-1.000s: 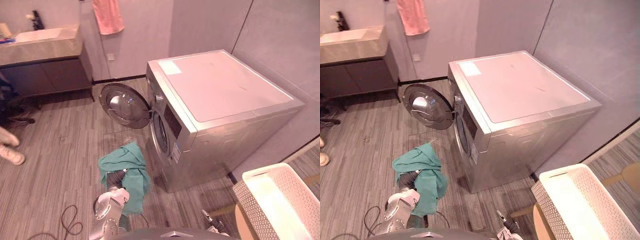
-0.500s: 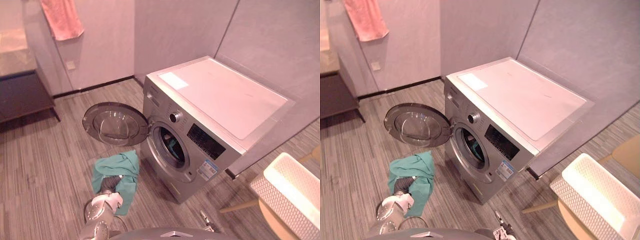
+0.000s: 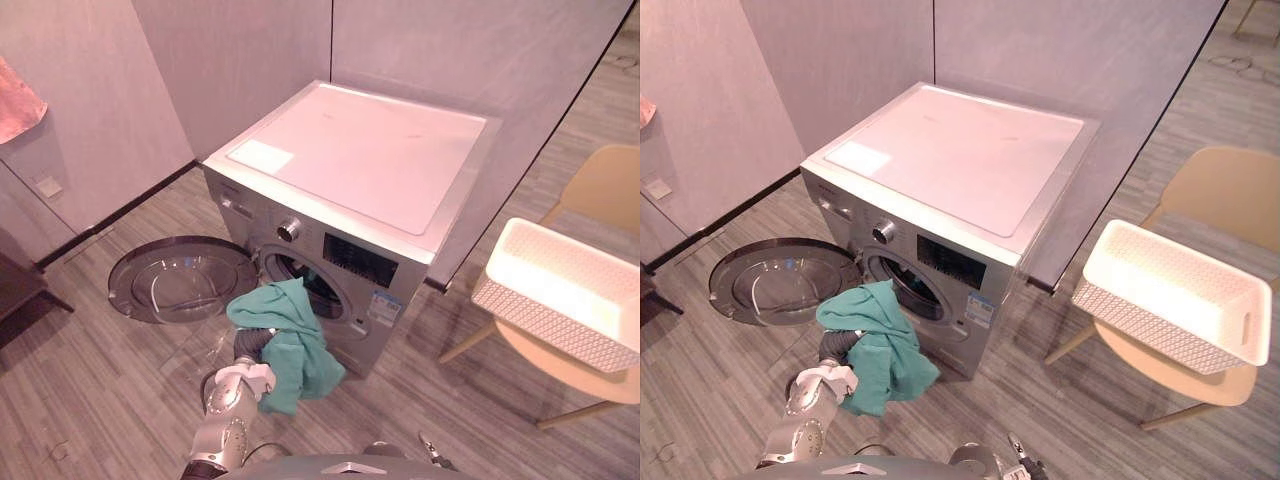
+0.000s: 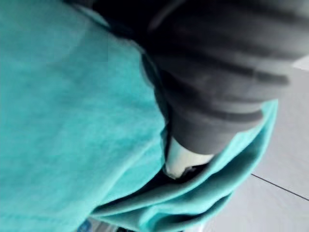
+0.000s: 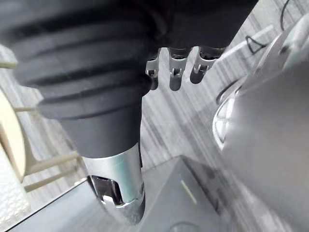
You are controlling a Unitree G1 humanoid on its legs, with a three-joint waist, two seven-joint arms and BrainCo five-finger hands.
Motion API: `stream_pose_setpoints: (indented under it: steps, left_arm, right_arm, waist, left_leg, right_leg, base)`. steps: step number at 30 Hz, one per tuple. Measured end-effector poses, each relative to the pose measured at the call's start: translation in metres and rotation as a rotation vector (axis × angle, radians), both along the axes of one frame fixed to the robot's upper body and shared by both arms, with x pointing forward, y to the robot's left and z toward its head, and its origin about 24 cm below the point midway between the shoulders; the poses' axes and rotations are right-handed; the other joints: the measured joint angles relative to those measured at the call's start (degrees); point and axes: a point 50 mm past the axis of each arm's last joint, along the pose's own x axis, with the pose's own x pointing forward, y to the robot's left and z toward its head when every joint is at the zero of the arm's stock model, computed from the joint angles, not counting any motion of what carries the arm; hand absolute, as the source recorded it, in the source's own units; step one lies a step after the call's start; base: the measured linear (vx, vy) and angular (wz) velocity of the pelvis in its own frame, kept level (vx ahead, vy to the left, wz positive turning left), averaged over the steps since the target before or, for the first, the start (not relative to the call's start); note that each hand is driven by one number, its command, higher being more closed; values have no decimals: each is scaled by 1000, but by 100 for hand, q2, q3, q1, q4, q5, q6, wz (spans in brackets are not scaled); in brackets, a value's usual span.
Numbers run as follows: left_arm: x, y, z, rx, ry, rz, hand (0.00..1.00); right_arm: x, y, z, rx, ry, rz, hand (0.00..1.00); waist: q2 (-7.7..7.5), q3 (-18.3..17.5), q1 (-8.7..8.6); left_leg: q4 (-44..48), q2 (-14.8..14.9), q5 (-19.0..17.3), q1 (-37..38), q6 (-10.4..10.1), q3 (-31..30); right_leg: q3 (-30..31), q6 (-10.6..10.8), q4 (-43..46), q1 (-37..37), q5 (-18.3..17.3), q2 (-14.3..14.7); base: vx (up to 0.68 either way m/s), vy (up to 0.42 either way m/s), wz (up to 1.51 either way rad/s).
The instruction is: Pick up the laundry basket with both hands and put the clothes into the washing machine.
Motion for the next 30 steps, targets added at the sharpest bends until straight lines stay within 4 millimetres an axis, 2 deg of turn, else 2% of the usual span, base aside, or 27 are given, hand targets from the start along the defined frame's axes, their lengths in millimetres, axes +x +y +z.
stream_pose_setpoints:
  steps: [1,2,3,4,6,7,8,9,10,11,12,13,14,15,16,17,18,21,22,24,25,26,27,28,29,30]
  left_arm:
    - [1,-5,6,-16,-30,-19,100]
    - [0,-8,9,-21,-43,-31,100]
    - [-6,-6,9,-22,-41,-32,100]
    - [-9,-6,8,-23,-35,-28,100]
    - [-13,-4,5,-13,-21,-33,100]
    - [-15,-4,4,-8,-16,-40,100]
    - [-17,-1,1,5,-3,-40,100]
    - [-18,1,0,12,0,-41,100]
    - [-18,3,0,23,3,-45,100]
    - [-18,3,-5,34,23,-48,100]
    - [-20,3,-8,35,37,-52,100]
    - [-22,0,-14,38,61,-67,100]
    - [-23,5,-20,81,89,-94,100]
    - [-20,12,-19,129,76,-116,100]
    - [-17,14,-17,143,62,-128,100]
    - [-9,18,-12,165,33,-144,100]
    - [-6,21,-10,184,19,-149,100]
    - [-8,25,-12,211,20,-160,100]
    - [-10,25,-13,212,26,-163,100]
    - [-12,23,-14,208,29,-168,100]
    - [-15,22,-15,198,36,-162,100]
    - [-18,20,-17,186,45,-156,100]
    - [-19,19,-18,181,50,-154,100]
    - [-19,16,-17,167,49,-152,100]
    - [-19,11,-15,147,39,-149,100]
    - [-18,9,-15,140,36,-149,100]
  right_arm:
    - [6,0,2,-12,-25,17,0]
    - [9,-4,5,-32,-36,39,0]
    - [19,-6,8,-56,-55,106,0]
    - [22,-6,9,-61,-61,128,0]
    - [30,-5,10,-76,-64,178,0]
    - [32,-4,11,-83,-61,209,0]
    - [37,-2,11,-92,-65,245,0]
    - [39,-1,12,-97,-67,267,0]
    - [43,-1,12,-103,-70,289,0]
    - [44,-4,10,-101,-47,300,0]
    - [44,-6,9,-107,-35,307,0]
    - [41,-12,10,-126,-20,319,0]
    - [38,-5,6,-107,4,335,0]
    - [33,0,3,-85,14,323,0]
    - [32,1,3,-78,13,314,0]
    - [32,2,3,-70,14,312,0]
    - [33,1,3,-67,6,311,0]
    - [32,-1,3,-61,-7,310,0]
    - [32,-2,4,-66,-7,314,0]
    - [34,-3,6,-88,-14,344,0]
    - [34,-3,6,-91,-20,347,0]
    - [35,-2,7,-91,-24,350,0]
    - [34,-2,6,-90,-23,352,0]
    - [31,-1,5,-87,-14,363,0]
    - [25,3,3,-79,3,388,0]
    - [23,3,3,-76,10,390,0]
  waist:
    - [49,143,62]
    - [88,230,145]
    - [194,229,299]
    - [204,222,343]
    - [194,218,340]
    - [190,218,350]
    - [160,203,384]
    - [149,196,386]
    - [162,187,372]
    - [214,146,382]
    - [288,113,399]
    - [476,8,384]
    - [204,-113,269]
    - [106,-167,199]
    - [68,-184,205]
    - [17,-197,242]
    - [31,-191,288]
    - [29,-194,383]
    - [29,-195,396]
    - [50,-188,399]
    - [53,-167,399]
    - [126,-66,366]
    - [108,-65,331]
    - [32,-27,303]
    - [-89,49,333]
    - [-105,65,337]
  left_leg:
    - [1466,431,48,-482,109,-171]
    - [2475,707,265,-874,210,-451]
    - [3476,721,228,-1346,218,-1047]
    - [3573,674,169,-1458,186,-1179]
    - [3133,512,-37,-1744,153,-1629]
    - [2625,456,-120,-1849,175,-1938]
    - [1627,437,-158,-1870,152,-2435]
    - [1182,423,-157,-1846,138,-2676]
    - [576,390,-144,-1809,116,-3040]
    - [-399,320,89,-1544,-78,-3538]
    - [-694,326,293,-1446,-249,-3530]
    - [-990,337,501,-1330,-686,-3324]
    - [-1004,-36,506,-1244,-687,-3080]
    - [-1010,-267,416,-1288,-506,-2965]
    - [-1014,-360,372,-1316,-434,-2900]
    - [-1029,-528,337,-1350,-322,-2748]
    - [-1029,-634,289,-1326,-207,-2597]
    - [-1115,-771,214,-1132,-32,-2202]
    - [-1225,-806,234,-1025,23,-2009]
    - [-1334,-762,223,-887,93,-1755]
    - [-1355,-694,203,-770,125,-1559]
    - [-1372,-582,179,-628,153,-1476]
    - [-1373,-524,176,-601,149,-1469]
    - [-1317,-427,147,-581,97,-1448]
    - [-1021,-342,22,-761,-47,-1458]
    - [-794,-304,-59,-973,-90,-1537]
  right_leg:
    - [131,6,-55,205,-27,163]
    - [300,-28,-21,295,-107,272]
    - [696,-67,123,315,-237,294]
    - [828,-16,121,318,-260,274]
    - [1150,70,-4,304,-202,236]
    - [1302,105,-89,271,-167,235]
    - [1627,192,-186,157,-89,223]
    - [1760,231,-211,107,-61,207]
    - [1920,352,-257,72,1,180]
    - [2220,649,-326,8,113,91]
    - [2337,770,-406,27,136,59]
    - [2482,970,-545,113,201,15]
    - [2614,1160,-814,164,399,-388]
    - [2613,1244,-1120,200,805,-625]
    - [2633,1284,-1245,197,982,-725]
    - [2697,1321,-1406,142,1303,-907]
    - [2776,1336,-1506,80,1632,-1017]
    - [2946,1362,-1511,-85,2066,-1204]
    - [2924,1301,-1469,-198,2232,-1256]
    - [2738,1041,-1284,-417,2383,-1231]
    - [2588,721,-985,-578,2296,-1164]
    - [2528,700,-434,-771,1910,-1015]
    - [2526,749,-141,-870,1659,-878]
    - [2465,724,252,-1012,1216,-599]
    - [2453,624,375,-1068,802,-437]
    - [2544,651,357,-1083,645,-385]
  base:
    - [-32,-90,-44]
    - [-25,0,-111]
    - [5,80,-126]
    - [62,148,-149]
    - [116,170,-94]
    - [206,284,-101]
    - [200,273,-106]
    - [221,300,-107]
    - [289,385,-106]
    - [308,426,-107]
    - [409,627,-105]
    - [365,586,-63]
    - [388,637,-45]
    - [279,465,-19]
    - [208,437,-17]
    - [160,422,-32]
    - [130,385,-38]
    - [73,260,-60]
    - [43,187,-76]
    - [19,126,-76]
    - [-6,49,-72]
    - [-16,6,-63]
    - [-56,-122,-36]
    - [-92,-202,-24]
    - [-116,-220,-19]
    - [-122,-169,1]
